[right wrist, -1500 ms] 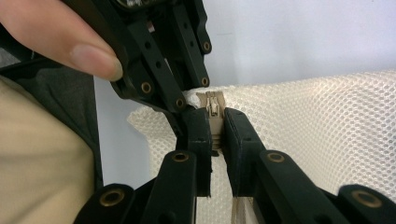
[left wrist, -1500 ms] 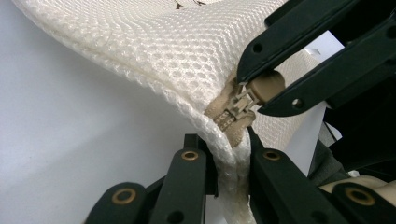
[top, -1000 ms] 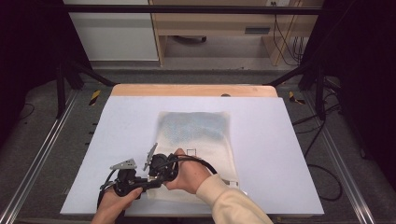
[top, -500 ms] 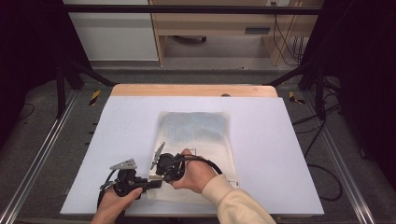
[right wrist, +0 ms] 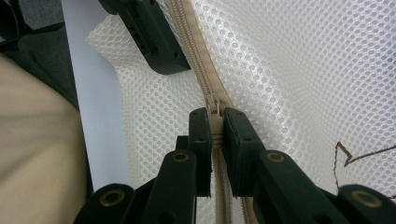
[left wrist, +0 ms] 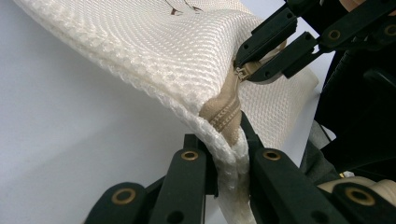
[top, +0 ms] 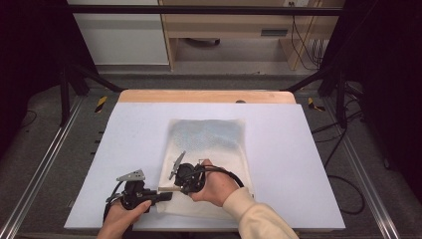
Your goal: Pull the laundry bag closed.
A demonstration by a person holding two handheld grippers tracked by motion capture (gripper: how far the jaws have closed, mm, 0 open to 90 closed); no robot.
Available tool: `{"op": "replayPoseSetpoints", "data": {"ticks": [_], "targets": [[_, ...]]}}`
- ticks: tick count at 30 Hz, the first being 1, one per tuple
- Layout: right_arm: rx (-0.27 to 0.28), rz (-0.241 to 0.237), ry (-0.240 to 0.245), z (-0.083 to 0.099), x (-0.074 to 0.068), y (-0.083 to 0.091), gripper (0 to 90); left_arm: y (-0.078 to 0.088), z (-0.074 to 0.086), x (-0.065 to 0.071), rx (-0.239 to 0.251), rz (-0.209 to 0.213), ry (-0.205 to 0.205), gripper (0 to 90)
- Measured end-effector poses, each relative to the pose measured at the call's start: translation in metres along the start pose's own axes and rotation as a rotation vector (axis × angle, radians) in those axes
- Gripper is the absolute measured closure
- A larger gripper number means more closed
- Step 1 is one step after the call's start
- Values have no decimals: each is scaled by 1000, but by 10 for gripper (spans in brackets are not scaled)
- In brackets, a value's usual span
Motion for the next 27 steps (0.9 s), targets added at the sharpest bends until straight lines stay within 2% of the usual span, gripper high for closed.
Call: {"op": "replayPoseSetpoints", "data": {"ticks": [13,17,18,27], "targets": [[-10,3,-40,18,5,7,819,2,0,-1,2,-2,0,850],[-4,4,-36,22,6,8,819,1,0,-1,-1,-2,1,850],[-5,2,-49,23,5,9,819,1,0,-1,0,-3,1,850],[2,2,-46,26,6,12,819,2,0,-1,0,-1,4,850]]}}
Point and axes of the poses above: each handheld gripper's, and its own axes: y roughly backward along the jaws, z roughly out of its underside, x roughly to its right, the point moved 10 cm from there along -y, roughly forward along the jaws, and after that the axes turned 1 degree about x, right-handed, at the moved point
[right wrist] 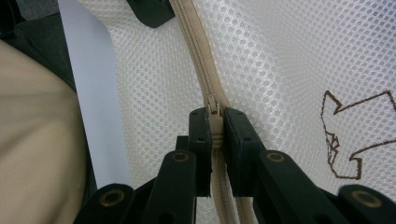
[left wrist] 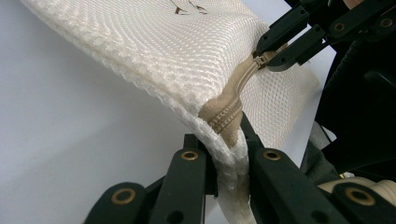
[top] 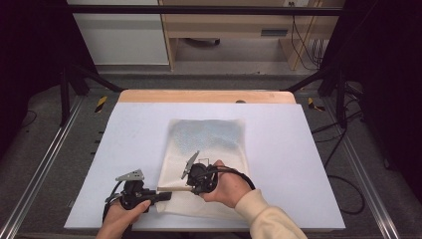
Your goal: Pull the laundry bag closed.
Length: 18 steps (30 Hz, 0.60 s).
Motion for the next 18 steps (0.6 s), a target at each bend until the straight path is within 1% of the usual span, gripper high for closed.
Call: {"op": "replayPoseSetpoints", "data": {"ticks": [9,18], "targets": [[-5,4,-1,0,0,0,818,0,0,0,-2,-6,-5,850],[14,8,2,0,0,0,817,0,0,0,-3,-10,-8,849]]}}
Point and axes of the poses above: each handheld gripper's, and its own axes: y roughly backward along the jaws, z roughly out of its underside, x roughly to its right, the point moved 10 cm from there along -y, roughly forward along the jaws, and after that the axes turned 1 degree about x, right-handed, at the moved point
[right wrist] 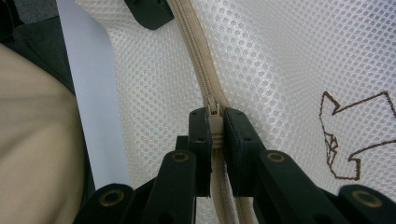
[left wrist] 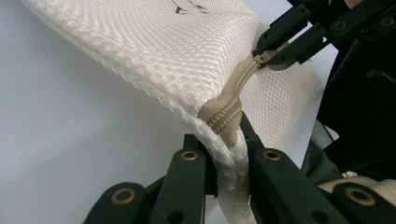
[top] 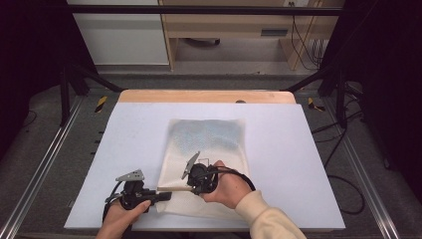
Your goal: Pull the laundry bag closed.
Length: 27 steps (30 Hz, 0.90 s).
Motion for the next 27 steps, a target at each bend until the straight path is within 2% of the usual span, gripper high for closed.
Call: {"op": "replayPoseSetpoints", "data": {"ticks": [13,27], "targets": [[-4,7,5,4,-1,3,817,0,0,2,-2,0,-9,849],[26,5,-22,8,1,9,817,0,-2,4,10,-2,-33,849]]}}
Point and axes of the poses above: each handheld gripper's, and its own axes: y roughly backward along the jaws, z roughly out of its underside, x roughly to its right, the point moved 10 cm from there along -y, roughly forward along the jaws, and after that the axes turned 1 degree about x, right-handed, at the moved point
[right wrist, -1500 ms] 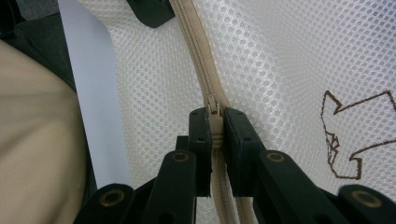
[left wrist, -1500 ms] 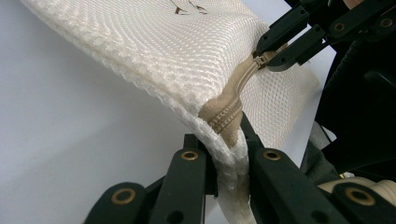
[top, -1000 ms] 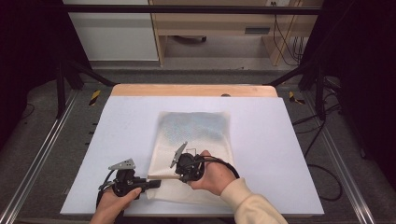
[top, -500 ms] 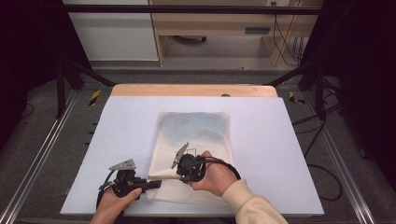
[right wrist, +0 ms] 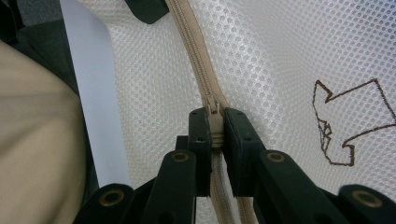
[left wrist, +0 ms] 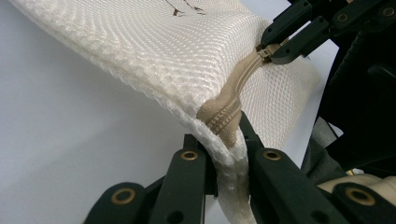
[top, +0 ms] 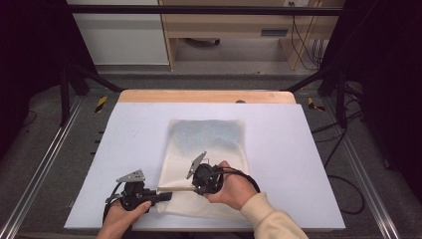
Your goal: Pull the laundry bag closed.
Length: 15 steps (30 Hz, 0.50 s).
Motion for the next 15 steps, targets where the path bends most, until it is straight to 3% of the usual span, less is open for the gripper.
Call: {"op": "replayPoseSetpoints", "data": {"ticks": [15], "targets": [[53,13,-31,8,5,7,817,1,-4,4,12,-10,-69,849]]}}
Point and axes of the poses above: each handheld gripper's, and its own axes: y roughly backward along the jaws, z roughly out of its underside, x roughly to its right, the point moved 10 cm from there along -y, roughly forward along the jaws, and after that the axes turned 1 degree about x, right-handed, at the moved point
